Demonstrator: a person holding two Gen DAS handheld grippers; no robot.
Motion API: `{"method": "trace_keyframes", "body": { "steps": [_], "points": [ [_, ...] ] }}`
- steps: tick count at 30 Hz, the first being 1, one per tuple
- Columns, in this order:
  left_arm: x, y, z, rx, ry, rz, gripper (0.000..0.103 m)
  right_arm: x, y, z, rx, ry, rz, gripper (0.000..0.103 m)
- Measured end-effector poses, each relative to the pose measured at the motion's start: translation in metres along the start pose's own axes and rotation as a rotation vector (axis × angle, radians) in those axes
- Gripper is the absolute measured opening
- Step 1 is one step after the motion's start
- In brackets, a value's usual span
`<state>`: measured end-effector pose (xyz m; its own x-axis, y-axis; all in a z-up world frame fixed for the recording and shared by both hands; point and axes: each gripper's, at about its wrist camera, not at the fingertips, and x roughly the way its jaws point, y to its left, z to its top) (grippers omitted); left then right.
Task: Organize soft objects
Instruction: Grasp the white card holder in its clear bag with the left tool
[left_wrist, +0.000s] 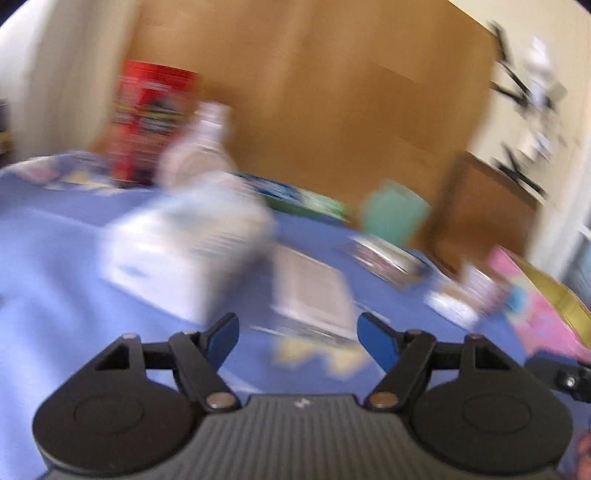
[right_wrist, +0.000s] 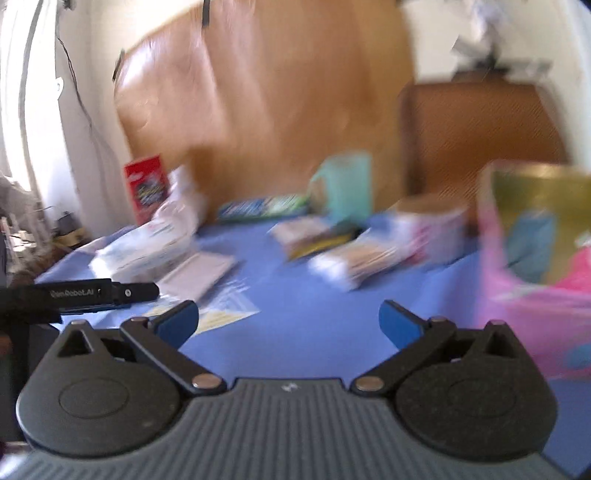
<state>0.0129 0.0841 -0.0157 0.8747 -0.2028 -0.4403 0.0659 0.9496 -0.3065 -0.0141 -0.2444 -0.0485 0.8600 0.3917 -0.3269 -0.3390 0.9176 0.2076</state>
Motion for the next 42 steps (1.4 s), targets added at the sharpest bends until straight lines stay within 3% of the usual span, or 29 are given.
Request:
{"method": "trace_keyframes", "body": {
  "steps": [2, 5, 9, 13, 14, 15, 16, 20, 24, 29, 33, 35, 38, 40, 41, 42],
  "points": [
    [-0.008, 0.027, 0.002, -0.142, -0.071, -0.031, 0.073, 0.021, 0.009, 0.009, 0.021, 0.058, 0.042, 0.103],
    [-0.012, 0.046, 0.003, -0.248, -0.13, -0.023, 0.078, 0.053, 0.036, 0.014, -0.038, 0.111, 0.071, 0.103],
    [-0.016, 0.044, 0.004, -0.233, -0.17, -0.039, 0.08, 0.09, 0.085, 0.015, -0.166, 0.153, 0.109, 0.103],
    [-0.017, 0.039, 0.003, -0.213, -0.191, -0.032, 0.08, 0.133, 0.118, 0.018, -0.29, 0.191, 0.039, 0.103],
    [-0.017, 0.039, 0.002, -0.213, -0.191, -0.034, 0.08, 0.144, 0.121, 0.017, -0.314, 0.212, 0.017, 0.098],
    [-0.017, 0.04, 0.002, -0.214, -0.189, -0.037, 0.08, 0.151, 0.119, 0.017, -0.317, 0.243, 0.011, 0.082],
    [-0.019, 0.04, 0.001, -0.215, -0.188, -0.038, 0.08, 0.154, 0.115, 0.015, -0.311, 0.278, 0.022, 0.08],
    [-0.017, 0.037, 0.001, -0.197, -0.173, -0.041, 0.08, 0.129, 0.095, 0.009, -0.293, 0.259, 0.039, 0.067],
    [-0.015, 0.027, 0.0, -0.139, -0.157, -0.039, 0.085, 0.084, 0.073, -0.007, -0.275, 0.244, 0.057, 0.066],
    [-0.007, -0.002, -0.002, -0.021, -0.04, -0.103, 0.085, 0.025, 0.052, -0.029, -0.261, 0.219, 0.018, 0.066],
    [-0.001, -0.034, -0.015, -0.068, 0.103, -0.295, 0.085, -0.006, 0.045, -0.048, -0.252, 0.176, -0.048, 0.069],
    [0.003, -0.058, -0.022, -0.039, 0.167, -0.338, 0.082, -0.009, 0.044, -0.051, -0.234, 0.164, -0.059, 0.074],
    [0.007, -0.089, -0.03, 0.014, 0.249, -0.375, 0.072, -0.011, 0.039, -0.053, -0.227, 0.158, -0.047, 0.075],
    [0.013, -0.102, -0.037, 0.042, 0.316, -0.375, 0.055, -0.013, 0.037, -0.055, -0.224, 0.149, -0.035, 0.074],
    [0.018, -0.107, -0.042, 0.048, 0.35, -0.367, 0.051, -0.015, 0.035, -0.056, -0.224, 0.142, -0.03, 0.068],
    [0.017, -0.111, -0.044, 0.06, 0.329, -0.357, 0.047, -0.018, 0.032, -0.057, -0.227, 0.133, -0.023, 0.066]
  ]
}}
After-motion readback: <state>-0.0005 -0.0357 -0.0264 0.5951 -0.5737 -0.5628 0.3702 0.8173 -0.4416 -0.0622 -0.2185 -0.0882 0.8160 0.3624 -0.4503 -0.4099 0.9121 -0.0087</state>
